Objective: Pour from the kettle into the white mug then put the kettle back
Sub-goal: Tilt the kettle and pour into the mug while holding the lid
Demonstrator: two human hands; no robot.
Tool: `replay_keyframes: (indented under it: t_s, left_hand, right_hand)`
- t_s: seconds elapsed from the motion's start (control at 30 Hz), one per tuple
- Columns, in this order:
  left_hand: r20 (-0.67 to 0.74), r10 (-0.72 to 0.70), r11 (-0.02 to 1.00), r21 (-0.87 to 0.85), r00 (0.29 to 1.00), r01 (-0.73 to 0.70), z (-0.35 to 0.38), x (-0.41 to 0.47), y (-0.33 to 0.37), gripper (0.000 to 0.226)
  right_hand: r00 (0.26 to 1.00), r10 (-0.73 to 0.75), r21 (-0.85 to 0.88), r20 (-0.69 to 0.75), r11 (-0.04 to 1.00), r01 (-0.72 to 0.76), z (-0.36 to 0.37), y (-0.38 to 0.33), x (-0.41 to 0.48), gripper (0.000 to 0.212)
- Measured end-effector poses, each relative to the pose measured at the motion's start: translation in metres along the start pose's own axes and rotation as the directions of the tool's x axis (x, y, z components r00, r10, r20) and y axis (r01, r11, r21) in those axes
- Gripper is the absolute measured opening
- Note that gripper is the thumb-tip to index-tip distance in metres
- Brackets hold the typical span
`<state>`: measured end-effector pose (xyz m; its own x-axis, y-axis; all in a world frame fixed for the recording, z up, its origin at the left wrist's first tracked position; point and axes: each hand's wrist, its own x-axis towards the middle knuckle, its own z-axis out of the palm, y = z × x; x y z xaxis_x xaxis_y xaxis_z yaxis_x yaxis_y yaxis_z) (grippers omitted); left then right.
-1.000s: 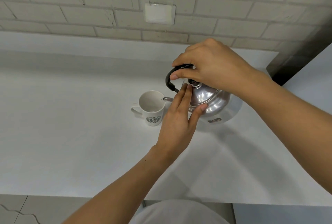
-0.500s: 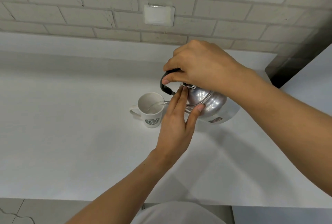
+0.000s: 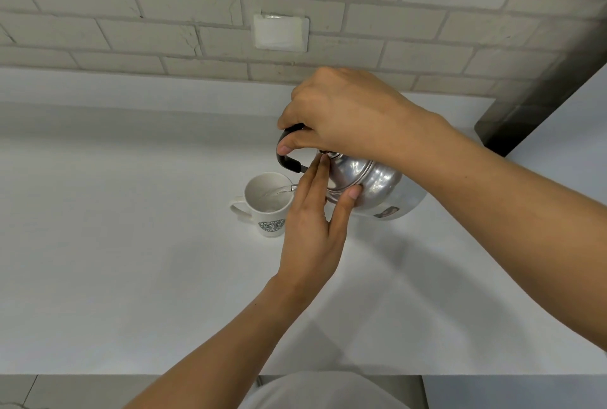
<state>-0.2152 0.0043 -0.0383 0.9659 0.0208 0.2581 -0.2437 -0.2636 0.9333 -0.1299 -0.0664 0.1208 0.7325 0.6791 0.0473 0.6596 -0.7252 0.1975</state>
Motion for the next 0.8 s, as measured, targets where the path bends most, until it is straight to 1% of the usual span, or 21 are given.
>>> replay_keyframes:
  t_s: [0.17, 0.37, 0.63, 0.8]
  left_hand:
    - [-0.020, 0.014, 1.000, 0.000, 1.000, -0.014, 0.000, 0.000, 0.004, 0.063]
    - [-0.039, 0.024, 0.999, 0.024, 0.999, -0.023, 0.001, 0.000, 0.009, 0.063]
    - [-0.049, 0.021, 0.998, -0.054, 0.999, -0.024, 0.001, 0.001, 0.011, 0.062]
    - [-0.072, 0.026, 0.999, -0.018, 0.997, -0.028, 0.001, 0.000, 0.012, 0.061]
  right_hand:
    - [1.000, -0.001, -0.027, 0.009, 1.000, 0.001, -0.007, -0.003, 0.001, 0.044]
    - [1.000, -0.009, -0.060, 0.001, 0.998, 0.009, -0.012, -0.003, -0.001, 0.044]
    - [1.000, -0.004, -0.071, 0.003, 0.997, 0.004, -0.015, -0.005, 0.004, 0.043]
    - [1.000, -0.029, -0.088, 0.006, 0.996, 0.029, -0.016, -0.007, 0.005, 0.044]
